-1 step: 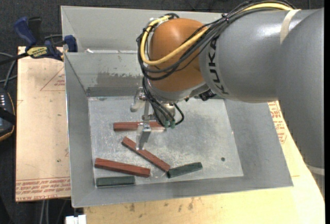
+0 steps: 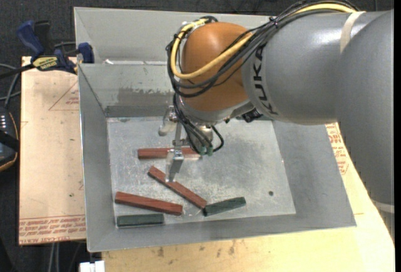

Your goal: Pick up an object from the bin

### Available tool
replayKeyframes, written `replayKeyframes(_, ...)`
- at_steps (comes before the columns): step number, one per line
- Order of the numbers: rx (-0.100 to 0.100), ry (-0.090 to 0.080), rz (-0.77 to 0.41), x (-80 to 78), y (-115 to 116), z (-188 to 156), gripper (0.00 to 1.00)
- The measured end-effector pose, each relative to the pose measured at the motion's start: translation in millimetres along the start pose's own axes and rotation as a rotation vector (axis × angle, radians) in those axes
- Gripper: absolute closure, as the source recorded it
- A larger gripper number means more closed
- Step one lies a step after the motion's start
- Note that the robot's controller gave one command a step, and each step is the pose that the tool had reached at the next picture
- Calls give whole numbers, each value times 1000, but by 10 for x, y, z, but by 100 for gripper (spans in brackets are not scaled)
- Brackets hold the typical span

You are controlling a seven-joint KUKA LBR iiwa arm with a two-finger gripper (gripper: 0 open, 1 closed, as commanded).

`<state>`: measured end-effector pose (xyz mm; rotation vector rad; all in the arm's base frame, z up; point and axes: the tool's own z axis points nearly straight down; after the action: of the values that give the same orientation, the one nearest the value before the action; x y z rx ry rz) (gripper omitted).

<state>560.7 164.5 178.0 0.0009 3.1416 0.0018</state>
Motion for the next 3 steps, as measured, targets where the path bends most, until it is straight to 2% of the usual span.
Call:
replayKeyframes(1, -10, -40, -13, -360, -144, 943, 100)
replayKeyframes(2, -10, -40, -13, -360, -144, 943, 100)
replayKeyframes(3, -1, -5, -21, -332, -102, 634, 100)
